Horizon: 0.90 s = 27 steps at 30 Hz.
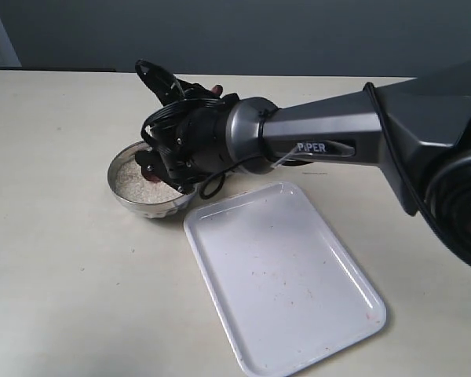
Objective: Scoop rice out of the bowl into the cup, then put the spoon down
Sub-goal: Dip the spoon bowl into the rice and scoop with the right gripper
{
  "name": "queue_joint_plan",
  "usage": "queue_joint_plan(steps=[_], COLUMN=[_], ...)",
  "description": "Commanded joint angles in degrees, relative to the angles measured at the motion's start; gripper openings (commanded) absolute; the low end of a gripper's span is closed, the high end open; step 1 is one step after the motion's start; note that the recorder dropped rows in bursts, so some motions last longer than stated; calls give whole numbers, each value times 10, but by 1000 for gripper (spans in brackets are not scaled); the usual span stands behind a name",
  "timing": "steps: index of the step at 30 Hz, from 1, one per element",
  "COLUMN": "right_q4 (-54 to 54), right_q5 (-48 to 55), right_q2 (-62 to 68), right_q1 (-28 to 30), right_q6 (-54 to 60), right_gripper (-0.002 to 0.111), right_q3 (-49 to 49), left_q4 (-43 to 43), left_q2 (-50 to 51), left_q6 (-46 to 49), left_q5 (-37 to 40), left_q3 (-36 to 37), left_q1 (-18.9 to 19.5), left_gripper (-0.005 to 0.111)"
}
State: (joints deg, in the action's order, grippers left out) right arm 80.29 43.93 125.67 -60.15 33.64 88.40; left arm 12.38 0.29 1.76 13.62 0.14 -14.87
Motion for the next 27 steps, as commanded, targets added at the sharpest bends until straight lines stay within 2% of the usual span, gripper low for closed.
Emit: queue_joint_plan(steps=[1, 13, 18, 27], right_q4=[-7, 12, -62, -99], right_q5=[5, 7, 35, 83], right_q2=[4, 26, 16, 11], right_q1=[0, -11, -12, -12], right_q6=[18, 23, 23, 16], right_gripper=[-1, -1, -1, -1], right_q3=[-1, -1, -1, 6], left_q4=[-1, -1, -1, -1], left_q2=[-3, -3, -3, -3], left_q6=[-3, -3, -3, -3], left_q5=[-2, -2, -2, -2], left_q3=[-1, -1, -1, -1], left_q1=[-6, -6, -6, -6], left_gripper=[1, 1, 1, 1])
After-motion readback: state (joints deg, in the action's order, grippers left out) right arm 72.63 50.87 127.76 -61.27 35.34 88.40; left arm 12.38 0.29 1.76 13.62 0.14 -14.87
